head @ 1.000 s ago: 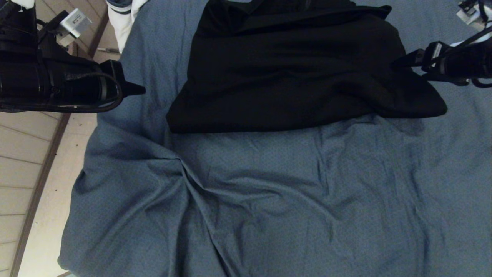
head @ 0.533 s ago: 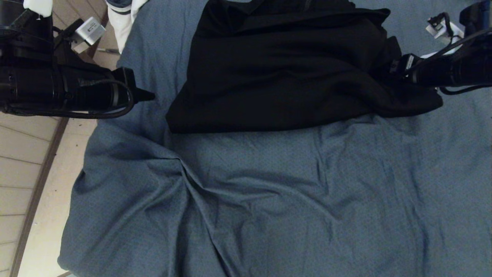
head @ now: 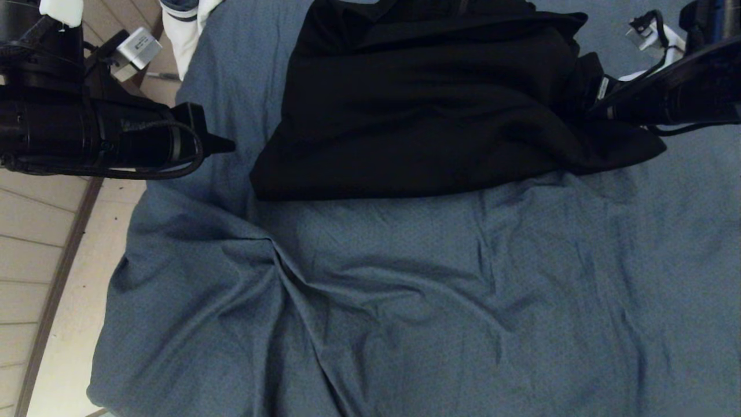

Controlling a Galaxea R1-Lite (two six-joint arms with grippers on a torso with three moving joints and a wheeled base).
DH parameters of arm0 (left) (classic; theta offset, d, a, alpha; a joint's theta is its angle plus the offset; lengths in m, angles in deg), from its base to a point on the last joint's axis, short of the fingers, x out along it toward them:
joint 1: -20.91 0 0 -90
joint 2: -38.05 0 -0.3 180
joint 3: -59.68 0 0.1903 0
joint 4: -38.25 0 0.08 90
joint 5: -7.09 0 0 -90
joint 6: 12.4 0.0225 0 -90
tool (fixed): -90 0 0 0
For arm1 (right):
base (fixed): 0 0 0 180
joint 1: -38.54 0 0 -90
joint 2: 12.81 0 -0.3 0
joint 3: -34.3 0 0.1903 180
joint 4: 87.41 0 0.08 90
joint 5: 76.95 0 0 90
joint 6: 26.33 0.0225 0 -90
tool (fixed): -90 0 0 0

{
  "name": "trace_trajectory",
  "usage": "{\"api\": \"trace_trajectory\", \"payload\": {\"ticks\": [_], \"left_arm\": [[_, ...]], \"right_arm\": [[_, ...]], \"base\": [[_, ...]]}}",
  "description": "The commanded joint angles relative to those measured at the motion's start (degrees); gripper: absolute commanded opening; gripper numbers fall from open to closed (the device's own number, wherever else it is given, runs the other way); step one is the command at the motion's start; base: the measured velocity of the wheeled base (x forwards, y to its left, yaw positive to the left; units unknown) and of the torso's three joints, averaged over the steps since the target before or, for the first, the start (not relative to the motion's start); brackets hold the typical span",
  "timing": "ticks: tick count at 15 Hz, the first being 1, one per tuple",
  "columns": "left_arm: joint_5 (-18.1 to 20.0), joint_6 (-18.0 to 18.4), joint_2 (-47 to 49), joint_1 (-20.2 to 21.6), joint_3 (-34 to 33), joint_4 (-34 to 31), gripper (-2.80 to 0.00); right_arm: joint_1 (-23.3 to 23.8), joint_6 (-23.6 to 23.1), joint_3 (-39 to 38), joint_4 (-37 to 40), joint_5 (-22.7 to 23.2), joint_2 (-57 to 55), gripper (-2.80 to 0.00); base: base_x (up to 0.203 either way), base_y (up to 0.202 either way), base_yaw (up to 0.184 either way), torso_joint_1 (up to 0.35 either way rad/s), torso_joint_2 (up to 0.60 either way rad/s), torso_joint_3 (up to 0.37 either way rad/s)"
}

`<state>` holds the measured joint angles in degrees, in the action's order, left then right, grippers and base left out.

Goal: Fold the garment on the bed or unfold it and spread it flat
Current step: Fold the black sweatshirt

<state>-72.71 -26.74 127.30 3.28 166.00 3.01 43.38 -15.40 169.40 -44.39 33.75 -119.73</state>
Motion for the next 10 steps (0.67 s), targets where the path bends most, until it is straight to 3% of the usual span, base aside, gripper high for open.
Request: {"api": "trace_trajectory", "payload": {"ticks": [1,3,10], "left_arm": [[0.09,-0.07,-0.04,0.05,0.10,-0.08,-2.80],[0.09,-0.15,-0.38,0.05,0.10,-0.08,-2.80],[0.09,-0.24,-1.44,0.00,0.10,-0.12,-2.80]], "right_arm": [[0.22,0.05,-0.03,0.28,0.04,1.47,-2.80],[1.37,0.09,-0.17,0.42,0.04,2.73,-2.80],[15.08,-0.19,-0.85,3.19,0.63,5.53,-2.80]], "base": [[0.000,0.000,0.000,0.000,0.00,0.000],[0.000,0.000,0.000,0.000,0.00,0.000],[0.000,0.000,0.000,0.000,0.00,0.000]]}}
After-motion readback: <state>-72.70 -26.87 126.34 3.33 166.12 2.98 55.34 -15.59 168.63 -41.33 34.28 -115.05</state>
